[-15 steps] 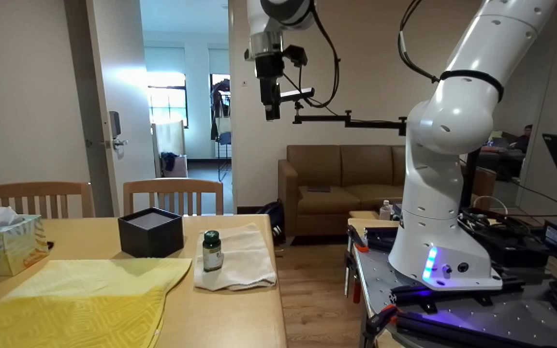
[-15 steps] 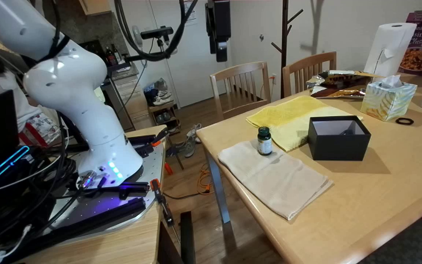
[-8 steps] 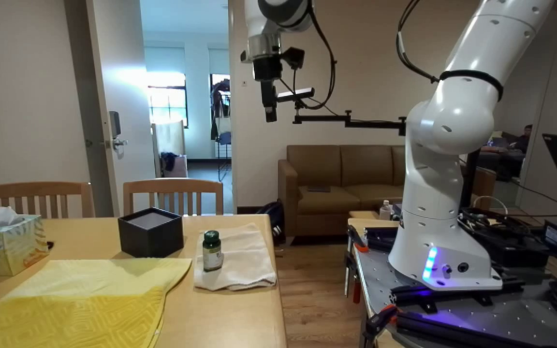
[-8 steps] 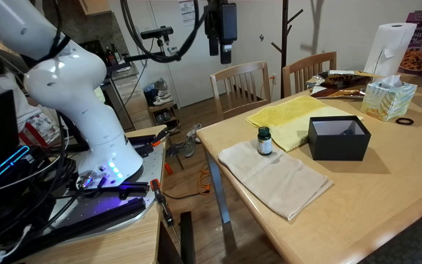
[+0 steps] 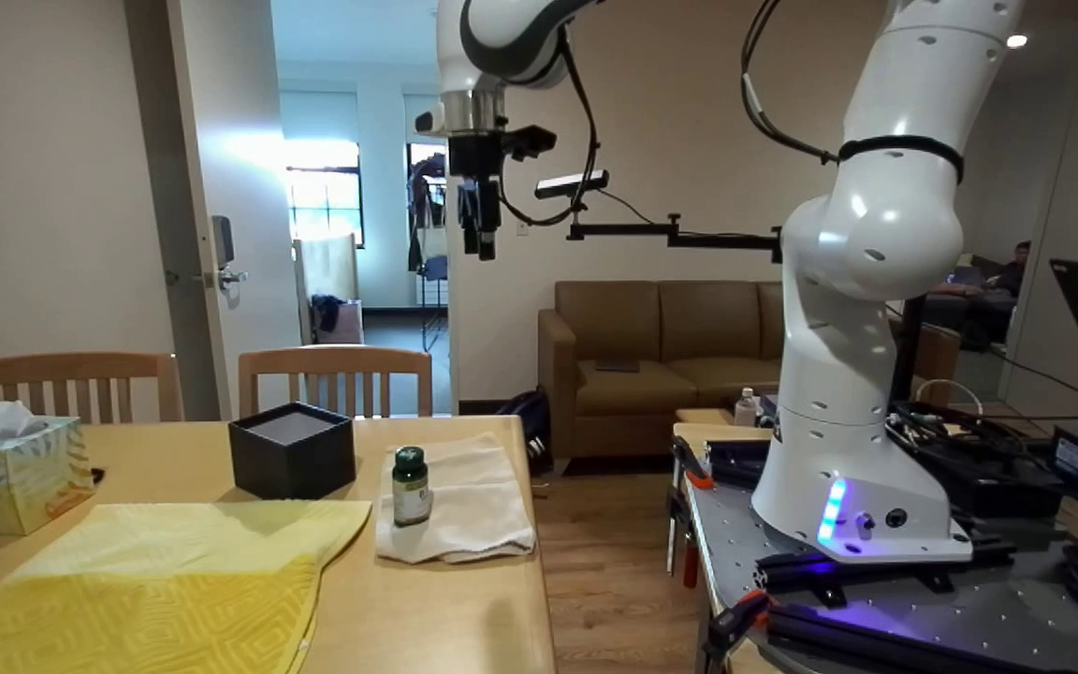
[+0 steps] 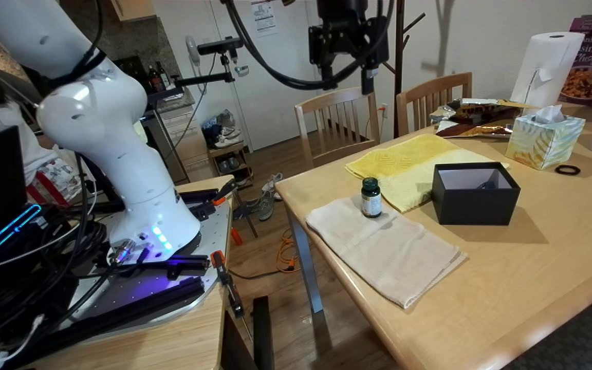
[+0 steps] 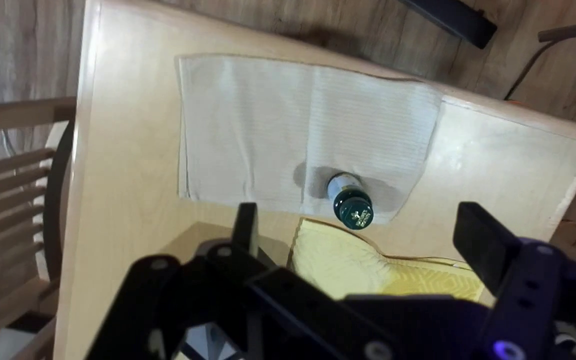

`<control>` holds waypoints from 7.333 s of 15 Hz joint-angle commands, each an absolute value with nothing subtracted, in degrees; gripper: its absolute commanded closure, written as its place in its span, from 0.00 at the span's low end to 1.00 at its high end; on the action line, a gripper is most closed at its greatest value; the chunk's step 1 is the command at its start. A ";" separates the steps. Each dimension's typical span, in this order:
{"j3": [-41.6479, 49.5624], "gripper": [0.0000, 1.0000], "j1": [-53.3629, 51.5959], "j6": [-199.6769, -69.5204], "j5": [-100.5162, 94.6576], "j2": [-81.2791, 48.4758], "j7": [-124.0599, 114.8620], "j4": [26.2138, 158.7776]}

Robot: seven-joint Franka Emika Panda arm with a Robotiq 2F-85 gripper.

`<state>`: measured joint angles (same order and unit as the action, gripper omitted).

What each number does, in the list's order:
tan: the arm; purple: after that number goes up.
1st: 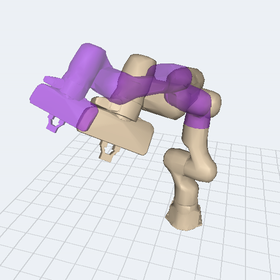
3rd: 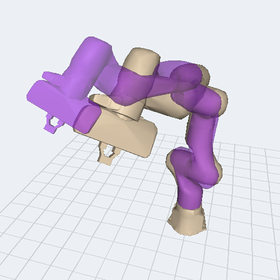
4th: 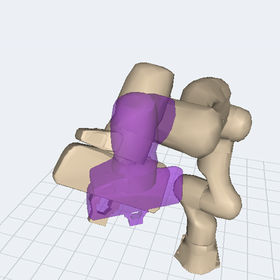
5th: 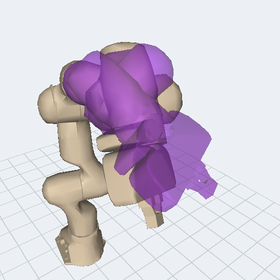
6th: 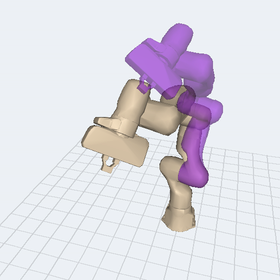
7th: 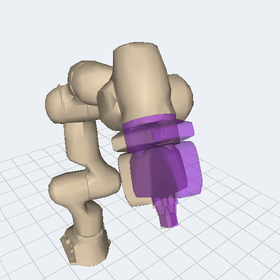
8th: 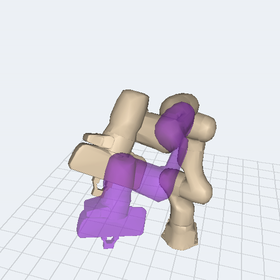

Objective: Pick the bottle and put it in the box, then pick the box and put it on the cloth

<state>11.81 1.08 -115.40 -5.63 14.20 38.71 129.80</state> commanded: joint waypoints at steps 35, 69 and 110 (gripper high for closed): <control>-1.76 0.00 6.21 -127.75 12.27 -21.33 81.84 119.23; -3.02 0.00 6.57 -123.47 9.98 -21.77 57.00 119.19; -2.03 0.70 5.40 -117.85 1.71 -33.95 26.63 106.41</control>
<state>-1.09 4.43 -118.96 3.23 -34.39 26.06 106.85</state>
